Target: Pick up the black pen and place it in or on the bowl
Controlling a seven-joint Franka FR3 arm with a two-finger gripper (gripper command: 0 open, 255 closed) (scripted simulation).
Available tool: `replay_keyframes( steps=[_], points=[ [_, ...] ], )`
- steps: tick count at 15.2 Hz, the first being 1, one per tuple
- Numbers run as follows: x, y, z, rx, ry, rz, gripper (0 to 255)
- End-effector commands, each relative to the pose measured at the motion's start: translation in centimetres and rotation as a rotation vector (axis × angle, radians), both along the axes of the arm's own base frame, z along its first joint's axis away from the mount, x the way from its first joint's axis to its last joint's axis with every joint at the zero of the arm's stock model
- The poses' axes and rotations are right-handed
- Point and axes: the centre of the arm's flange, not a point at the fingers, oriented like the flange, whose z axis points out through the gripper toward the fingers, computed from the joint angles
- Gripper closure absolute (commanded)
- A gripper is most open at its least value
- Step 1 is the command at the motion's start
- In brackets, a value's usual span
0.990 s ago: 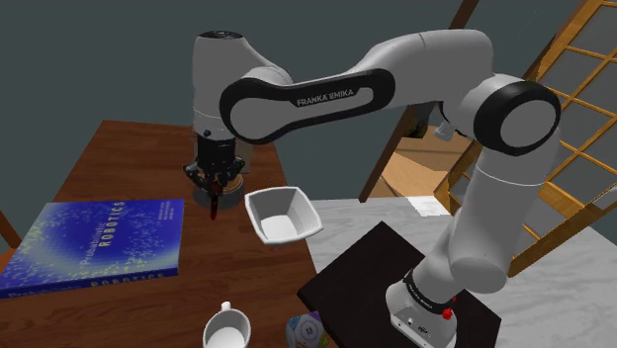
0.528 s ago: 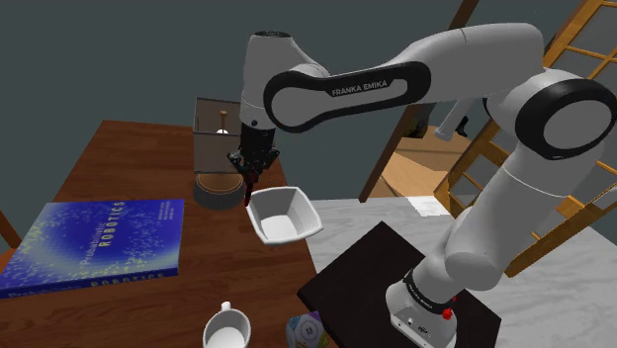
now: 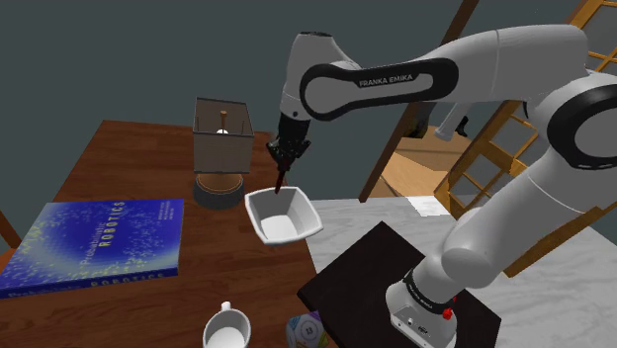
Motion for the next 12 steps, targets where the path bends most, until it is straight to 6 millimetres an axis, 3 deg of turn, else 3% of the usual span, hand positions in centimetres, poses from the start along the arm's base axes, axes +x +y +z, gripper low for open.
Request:
replay_keyframes(
  steps=[1, 3, 12],
  points=[
    [-0.4, -2.6, 0.4, 0.000, 0.000, 0.002, 255],
    [-0.6, -4.8, 0.7, 0.000, 0.000, 0.002, 255],
    [-0.6, -4.8, -4.1, 0.000, 0.000, 0.002, 255]
  ],
)
